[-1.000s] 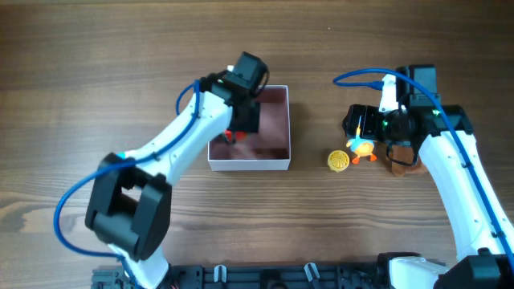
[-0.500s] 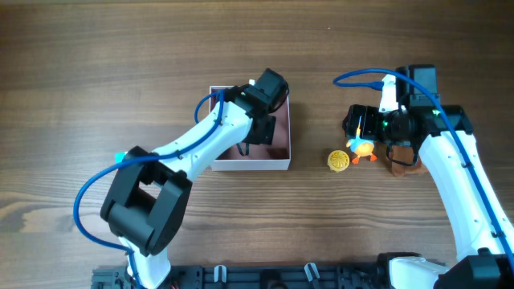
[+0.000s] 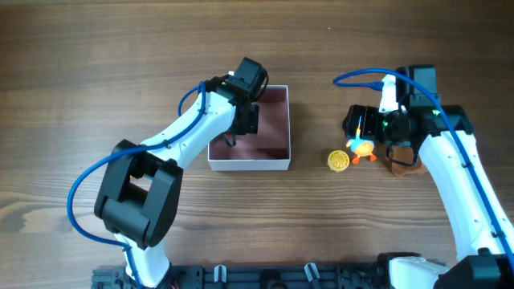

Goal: Pack container
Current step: 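Lower the truck into the box and open the left gripper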

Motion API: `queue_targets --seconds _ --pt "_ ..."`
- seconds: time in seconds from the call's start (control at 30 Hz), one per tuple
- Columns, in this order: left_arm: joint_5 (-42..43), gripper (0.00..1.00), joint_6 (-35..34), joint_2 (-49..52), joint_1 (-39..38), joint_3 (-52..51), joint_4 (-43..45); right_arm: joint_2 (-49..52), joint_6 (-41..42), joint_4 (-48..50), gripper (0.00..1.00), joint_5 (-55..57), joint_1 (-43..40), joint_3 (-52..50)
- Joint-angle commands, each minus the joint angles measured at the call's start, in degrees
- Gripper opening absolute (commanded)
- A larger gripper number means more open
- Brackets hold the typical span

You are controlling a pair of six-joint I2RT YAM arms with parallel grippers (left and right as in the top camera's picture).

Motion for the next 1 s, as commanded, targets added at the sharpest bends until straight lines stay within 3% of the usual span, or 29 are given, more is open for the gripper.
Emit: queue_targets --seconds 0.0,0.13,0.23,0.4,0.53,0.97 --pt "0.35 0.05 -0.09 0.28 0.13 -0.50 0.20 0.26 0.66 -0.07 1.00 1.25 0.17 1.55" --pt "0.42 0.04 -0.04 0.09 -0.33 -0.48 1.99 0.26 0.70 0.00 1.00 1.22 0.17 1.55" --pt "4.57 0.04 9.11 0.09 -2.36 -0.50 5.03 0.26 0.66 0.07 1.00 1.25 0.17 1.55" --pt "-1.73 0.04 10.86 0.13 -2.49 -0.50 10.62 0.26 0.63 0.15 1.00 1.25 0.17 1.55" --pt "-1.88 0.04 16.37 0.44 -0.96 -0.50 12.90 0.26 0.63 0.15 1.00 1.25 0.17 1.55" --pt "-9.44 0.04 17.77 1.81 0.90 -0.50 11.43 0.26 0.63 0.11 1.00 1.25 0.17 1.55"
